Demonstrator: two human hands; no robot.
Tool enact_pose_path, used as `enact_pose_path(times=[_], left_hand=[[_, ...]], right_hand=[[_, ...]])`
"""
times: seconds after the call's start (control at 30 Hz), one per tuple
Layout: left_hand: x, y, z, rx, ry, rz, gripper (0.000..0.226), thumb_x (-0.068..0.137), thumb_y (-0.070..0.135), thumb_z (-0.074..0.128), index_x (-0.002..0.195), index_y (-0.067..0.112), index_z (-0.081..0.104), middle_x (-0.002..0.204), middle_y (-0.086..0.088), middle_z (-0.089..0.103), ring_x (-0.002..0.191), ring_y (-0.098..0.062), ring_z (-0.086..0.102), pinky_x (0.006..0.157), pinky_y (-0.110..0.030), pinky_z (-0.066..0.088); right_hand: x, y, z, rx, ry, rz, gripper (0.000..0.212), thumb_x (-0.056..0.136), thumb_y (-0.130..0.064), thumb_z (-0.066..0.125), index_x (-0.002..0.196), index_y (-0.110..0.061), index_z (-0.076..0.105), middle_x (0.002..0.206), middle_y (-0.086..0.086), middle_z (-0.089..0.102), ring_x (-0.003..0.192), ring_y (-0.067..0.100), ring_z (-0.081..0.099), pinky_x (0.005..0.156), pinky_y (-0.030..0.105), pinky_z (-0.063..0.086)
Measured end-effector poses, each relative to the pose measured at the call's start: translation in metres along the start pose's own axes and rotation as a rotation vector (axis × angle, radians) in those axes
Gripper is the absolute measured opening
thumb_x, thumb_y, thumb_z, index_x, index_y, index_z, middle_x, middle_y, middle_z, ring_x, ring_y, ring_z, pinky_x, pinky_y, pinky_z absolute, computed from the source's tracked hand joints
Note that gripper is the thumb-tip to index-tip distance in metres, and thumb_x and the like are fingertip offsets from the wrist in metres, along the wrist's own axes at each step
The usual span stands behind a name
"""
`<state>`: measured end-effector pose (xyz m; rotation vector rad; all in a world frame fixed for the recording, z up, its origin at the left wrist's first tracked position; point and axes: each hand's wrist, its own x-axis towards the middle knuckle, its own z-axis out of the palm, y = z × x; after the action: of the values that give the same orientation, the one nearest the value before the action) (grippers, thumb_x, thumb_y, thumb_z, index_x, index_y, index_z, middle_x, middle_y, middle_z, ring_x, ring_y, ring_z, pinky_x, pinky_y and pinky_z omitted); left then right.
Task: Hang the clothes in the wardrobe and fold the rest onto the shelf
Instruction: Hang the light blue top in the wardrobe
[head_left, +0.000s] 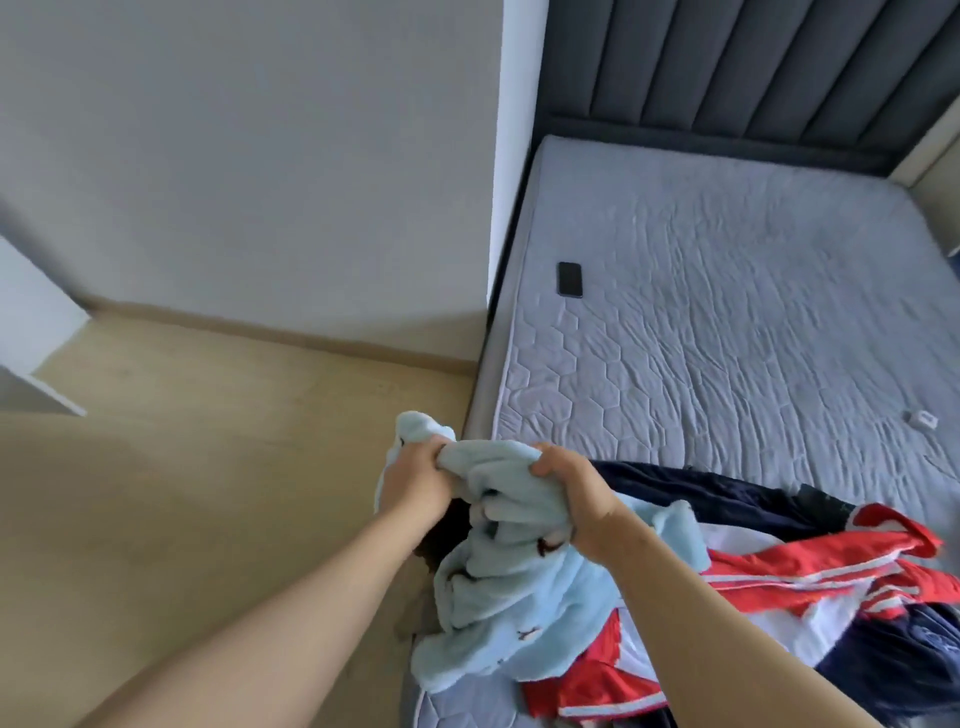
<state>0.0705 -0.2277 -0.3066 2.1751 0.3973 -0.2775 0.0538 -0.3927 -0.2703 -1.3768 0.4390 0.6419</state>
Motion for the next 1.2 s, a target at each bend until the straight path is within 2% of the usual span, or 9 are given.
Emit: enact_pose_path(times=[0.17, 0.33, 0.43, 0.63, 0.73, 0.87, 1.0, 1.1, 1.2], left_hand=[[-0.024, 0.02, -0.114, 0.073, 0.221, 0.135, 0.031, 0.078, 0.004, 0.047, 0.091, 0.027, 0.064, 0.079, -0.001, 0.064, 0.067, -0.022, 0.053, 0.05, -0.024, 0.038], [-0.059, 0.042, -0.198, -0.029, 0.305, 0.328, 0.031, 0.072, -0.005, 0.049, 0.083, 0.018, 0.067, 0.074, 0.011, 0.061, 0.073, -0.012, 0.052, 0.055, -0.005, 0.036], [-0.083, 0.052, -0.233, -0.012, 0.298, 0.432, 0.037, 0.068, -0.008, 0.048, 0.084, 0.018, 0.069, 0.075, 0.014, 0.061, 0.072, -0.005, 0.051, 0.059, 0.002, 0.034], [-0.106, 0.041, -0.295, -0.17, 0.44, 0.545, 0.026, 0.077, -0.001, 0.061, 0.096, 0.016, 0.068, 0.089, 0.011, 0.064, 0.08, 0.0, 0.057, 0.073, -0.005, 0.043], [-0.103, 0.016, -0.324, -0.2, 0.592, 0.456, 0.037, 0.082, 0.013, 0.066, 0.117, 0.018, 0.056, 0.119, 0.003, 0.055, 0.099, -0.01, 0.054, 0.091, -0.02, 0.043], [-0.101, -0.033, -0.353, -0.148, 0.744, 0.028, 0.071, 0.078, 0.041, 0.067, 0.137, 0.02, 0.035, 0.135, -0.006, 0.042, 0.121, -0.027, 0.045, 0.099, -0.04, 0.041], [-0.109, -0.068, -0.376, -0.631, 0.598, -0.21, 0.093, 0.071, 0.06, 0.067, 0.143, 0.021, 0.025, 0.141, -0.004, 0.036, 0.124, -0.026, 0.041, 0.1, -0.041, 0.037], [-0.121, -0.084, -0.396, -0.87, 0.346, -0.131, 0.052, 0.08, 0.059, 0.059, 0.119, 0.027, 0.046, 0.108, 0.012, 0.052, 0.095, -0.013, 0.047, 0.087, -0.036, 0.032], [-0.125, -0.089, -0.424, -0.778, 0.487, -0.041, 0.028, 0.088, 0.046, 0.054, 0.107, 0.025, 0.056, 0.1, 0.007, 0.061, 0.091, -0.013, 0.055, 0.078, -0.034, 0.046]], right_hand=[[-0.019, -0.029, 0.068, -0.181, 0.029, -0.159, 0.017, 0.063, -0.021, 0.056, 0.078, -0.012, 0.052, 0.081, 0.012, 0.047, 0.075, 0.025, 0.044, 0.059, 0.032, 0.034], [-0.033, -0.056, 0.141, -0.479, -0.012, -0.313, 0.054, 0.07, -0.019, 0.066, 0.119, -0.013, 0.046, 0.099, 0.001, 0.05, 0.084, 0.017, 0.05, 0.065, 0.025, 0.043], [-0.044, -0.071, 0.188, -0.706, -0.102, -0.44, 0.069, 0.067, -0.019, 0.072, 0.129, -0.024, 0.042, 0.122, 0.003, 0.048, 0.112, 0.025, 0.048, 0.092, 0.043, 0.047], [-0.066, -0.093, 0.255, -0.418, -0.068, -0.468, 0.01, 0.08, -0.013, 0.062, 0.087, -0.021, 0.062, 0.082, 0.002, 0.068, 0.076, 0.016, 0.064, 0.06, 0.027, 0.052], [-0.073, -0.106, 0.279, -0.124, -0.052, -0.469, 0.011, 0.079, -0.007, 0.061, 0.082, -0.017, 0.062, 0.067, 0.001, 0.067, 0.059, 0.013, 0.063, 0.041, 0.018, 0.046], [-0.088, -0.122, 0.317, 0.048, -0.112, -0.449, 0.015, 0.078, -0.009, 0.061, 0.088, -0.019, 0.063, 0.069, 0.003, 0.069, 0.069, 0.019, 0.066, 0.047, 0.023, 0.05], [-0.1, -0.129, 0.349, 0.108, -0.192, -0.386, 0.019, 0.074, -0.015, 0.059, 0.092, -0.012, 0.064, 0.071, 0.009, 0.072, 0.073, 0.025, 0.068, 0.061, 0.032, 0.053], [-0.106, -0.127, 0.369, 0.105, -0.261, -0.36, 0.017, 0.072, -0.019, 0.055, 0.084, -0.012, 0.065, 0.065, 0.008, 0.072, 0.066, 0.025, 0.068, 0.063, 0.034, 0.053], [-0.111, -0.122, 0.39, -0.002, -0.302, -0.374, 0.024, 0.07, -0.016, 0.054, 0.091, -0.007, 0.065, 0.077, 0.013, 0.071, 0.072, 0.029, 0.067, 0.075, 0.041, 0.055]])
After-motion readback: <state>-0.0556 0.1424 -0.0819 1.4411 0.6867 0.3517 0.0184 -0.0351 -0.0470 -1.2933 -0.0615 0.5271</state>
